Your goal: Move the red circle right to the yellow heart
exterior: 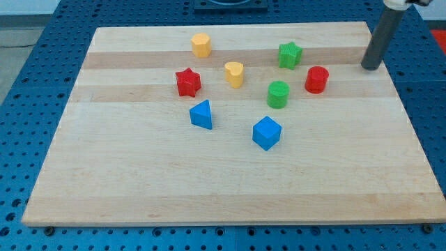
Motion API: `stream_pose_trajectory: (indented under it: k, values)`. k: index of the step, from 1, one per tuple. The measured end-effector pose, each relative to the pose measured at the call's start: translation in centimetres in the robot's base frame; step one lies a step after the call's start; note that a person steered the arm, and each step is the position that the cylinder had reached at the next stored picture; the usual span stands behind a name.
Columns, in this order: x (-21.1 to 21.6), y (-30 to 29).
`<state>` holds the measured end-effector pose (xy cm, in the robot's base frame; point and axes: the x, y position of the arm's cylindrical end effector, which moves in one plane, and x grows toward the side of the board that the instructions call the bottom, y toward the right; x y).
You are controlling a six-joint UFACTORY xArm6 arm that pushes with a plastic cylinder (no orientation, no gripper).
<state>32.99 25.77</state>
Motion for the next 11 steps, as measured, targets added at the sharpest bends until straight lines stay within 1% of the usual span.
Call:
stream_pose_trajectory:
  k: [2,4,7,8,9,10,11]
  values:
    - [1.8,-5.2]
    - [4.3,-7.8]
    - [4.4,-16.5]
    - [4.4,-17.1]
    - [4.1,-16.8]
    - [1.2,-16.4]
    - [-1.4,-18.7]
